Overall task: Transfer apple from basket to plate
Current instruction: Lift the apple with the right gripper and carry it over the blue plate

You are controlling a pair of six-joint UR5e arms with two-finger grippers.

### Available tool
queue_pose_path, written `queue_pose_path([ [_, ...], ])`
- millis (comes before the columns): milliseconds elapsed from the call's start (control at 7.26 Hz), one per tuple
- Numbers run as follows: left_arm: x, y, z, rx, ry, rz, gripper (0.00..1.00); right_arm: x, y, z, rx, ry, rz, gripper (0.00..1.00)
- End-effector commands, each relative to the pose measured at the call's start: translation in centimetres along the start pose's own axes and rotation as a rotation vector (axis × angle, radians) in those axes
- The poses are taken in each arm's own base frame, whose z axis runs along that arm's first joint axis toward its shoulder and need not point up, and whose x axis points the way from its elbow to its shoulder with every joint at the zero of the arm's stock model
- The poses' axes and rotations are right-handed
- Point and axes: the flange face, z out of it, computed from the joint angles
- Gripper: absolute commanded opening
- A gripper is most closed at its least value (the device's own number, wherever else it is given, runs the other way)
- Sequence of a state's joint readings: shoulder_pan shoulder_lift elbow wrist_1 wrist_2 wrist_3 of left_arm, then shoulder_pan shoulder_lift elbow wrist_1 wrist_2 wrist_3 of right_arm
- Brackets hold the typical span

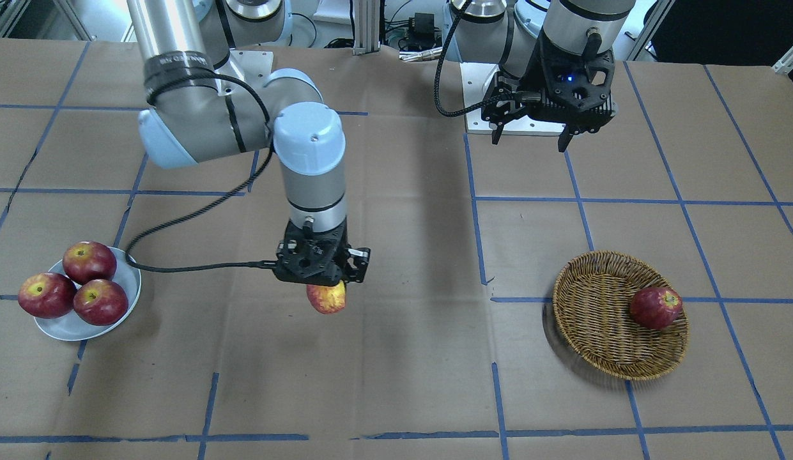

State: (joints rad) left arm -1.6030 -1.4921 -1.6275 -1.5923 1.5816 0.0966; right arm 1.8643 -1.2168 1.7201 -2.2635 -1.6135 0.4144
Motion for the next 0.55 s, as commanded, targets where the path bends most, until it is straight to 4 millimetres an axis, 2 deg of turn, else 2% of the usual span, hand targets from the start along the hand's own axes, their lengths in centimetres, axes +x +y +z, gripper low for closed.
queue_pose_path([
  [0, 0.0, 0.0, 0.0, 0.001, -0.002, 0.000, 0.99, 12.3, -3.0, -4.6, -0.057, 0.047, -0.084, 0.59],
  [138, 0.0, 0.0, 0.0, 0.001, -0.002, 0.000, 0.99, 18.6, -3.6, -4.5, -0.085, 0.065, -0.120, 0.59],
  [275, 0.0, 0.0, 0.0, 0.001, -0.002, 0.000, 0.99, 25.9, -3.3, -3.9, -0.114, 0.075, -0.120, 0.59],
  [413, 0.0, 0.0, 0.0, 0.001, -0.002, 0.000, 0.99, 30.2, -2.9, -3.5, -0.127, 0.079, -0.138, 0.59],
])
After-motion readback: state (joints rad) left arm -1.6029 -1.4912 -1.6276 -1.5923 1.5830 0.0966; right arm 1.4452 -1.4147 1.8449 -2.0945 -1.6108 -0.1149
